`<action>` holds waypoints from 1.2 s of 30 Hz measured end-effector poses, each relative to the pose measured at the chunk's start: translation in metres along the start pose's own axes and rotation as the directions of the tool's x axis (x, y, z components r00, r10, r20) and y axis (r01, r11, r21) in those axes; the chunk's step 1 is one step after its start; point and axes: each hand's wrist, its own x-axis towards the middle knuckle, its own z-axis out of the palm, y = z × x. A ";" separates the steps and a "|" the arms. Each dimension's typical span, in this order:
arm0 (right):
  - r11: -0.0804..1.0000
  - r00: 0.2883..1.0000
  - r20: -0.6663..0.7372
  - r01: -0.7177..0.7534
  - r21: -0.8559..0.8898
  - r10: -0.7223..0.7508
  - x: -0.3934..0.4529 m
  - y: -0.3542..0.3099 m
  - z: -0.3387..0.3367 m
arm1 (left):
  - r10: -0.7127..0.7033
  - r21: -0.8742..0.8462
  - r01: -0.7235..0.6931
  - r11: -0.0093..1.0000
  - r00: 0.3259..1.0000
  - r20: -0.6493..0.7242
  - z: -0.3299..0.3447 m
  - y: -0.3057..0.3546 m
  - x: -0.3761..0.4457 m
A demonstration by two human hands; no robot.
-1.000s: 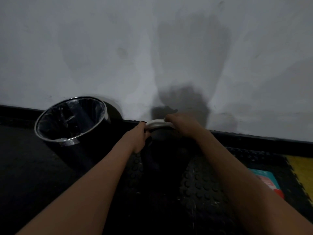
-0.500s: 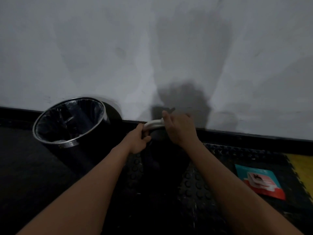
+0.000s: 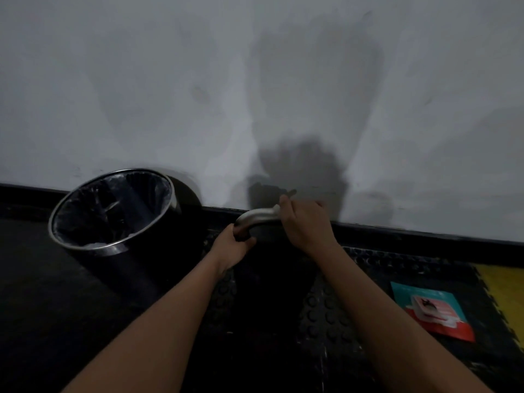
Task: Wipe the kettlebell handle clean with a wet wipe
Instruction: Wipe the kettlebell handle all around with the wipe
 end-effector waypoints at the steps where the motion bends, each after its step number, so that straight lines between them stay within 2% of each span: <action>1: 1.000 1.000 0.002 -0.022 -0.001 0.022 -0.002 0.008 0.001 | -0.019 -0.012 0.018 1.000 0.999 -0.047 0.004 -0.002 -0.001; 3: 0.998 0.999 0.023 -0.048 -0.039 0.049 -0.008 0.020 0.005 | -0.024 -0.026 0.021 0.999 0.993 -0.113 0.010 -0.008 -0.002; 6: 0.994 0.997 0.015 -0.075 -0.075 0.077 -0.009 0.024 0.005 | -0.026 -0.083 0.018 0.996 0.994 -0.102 0.014 -0.011 0.001; 9: 0.985 1.000 -0.021 -0.018 -0.172 0.015 -0.002 0.010 0.004 | -0.033 -0.264 0.004 0.965 0.994 -0.106 0.023 -0.010 0.001; 11: 0.974 0.996 -0.046 0.067 -0.216 -0.079 0.000 0.000 0.005 | -0.039 -0.328 0.000 0.945 0.993 -0.110 0.028 -0.012 -0.002; 13: 0.958 0.986 -0.062 0.134 -0.252 -0.154 0.000 -0.002 0.004 | -0.028 -0.294 -0.014 0.956 0.990 -0.136 0.031 -0.017 -0.003; 16: 0.970 0.988 -0.063 0.128 -0.206 -0.143 -0.001 0.010 0.009 | -0.014 -0.209 -0.027 0.977 0.982 -0.190 0.032 -0.020 -0.007; 18: 0.988 0.996 -0.060 0.054 -0.145 -0.063 0.000 0.022 0.011 | -0.002 -0.151 -0.034 0.988 0.973 -0.232 0.032 -0.020 -0.012; 20: 0.997 0.996 0.065 -0.065 -0.050 0.068 0.007 0.025 0.007 | 0.020 -0.085 -0.043 0.995 0.968 -0.249 0.033 -0.024 -0.016; 24: 0.951 0.998 0.009 0.065 -0.301 -0.065 0.007 -0.001 0.009 | 0.018 -0.055 -0.032 0.998 0.972 -0.236 0.029 -0.030 -0.018; 26: 0.930 0.984 -0.075 0.129 -0.344 -0.164 0.003 -0.016 0.012 | 0.029 -0.059 -0.043 0.997 0.977 -0.212 0.028 -0.030 -0.018; 28: 0.957 0.975 -0.126 0.147 -0.249 -0.182 0.002 -0.016 0.014 | 0.032 -0.057 -0.044 0.997 0.979 -0.200 0.027 -0.029 -0.019; 31: 0.992 0.955 -0.267 0.122 -0.042 -0.128 -0.009 0.006 0.020 | 0.021 -0.060 -0.034 0.998 0.977 -0.211 0.027 -0.028 -0.020; 34: 0.994 0.969 -0.242 -0.019 0.106 0.044 -0.013 0.017 0.023 | 0.005 -0.051 -0.016 0.999 0.977 -0.211 0.027 -0.026 -0.022; 35: 0.989 0.972 -0.207 -0.090 0.116 0.112 -0.009 0.015 0.020 | 0.001 -0.051 -0.012 0.999 0.978 -0.209 0.027 -0.026 -0.021; 36: 0.993 0.976 -0.188 -0.106 0.041 0.112 -0.005 0.011 0.017 | 0.000 -0.054 -0.012 0.998 0.978 -0.206 0.027 -0.027 -0.020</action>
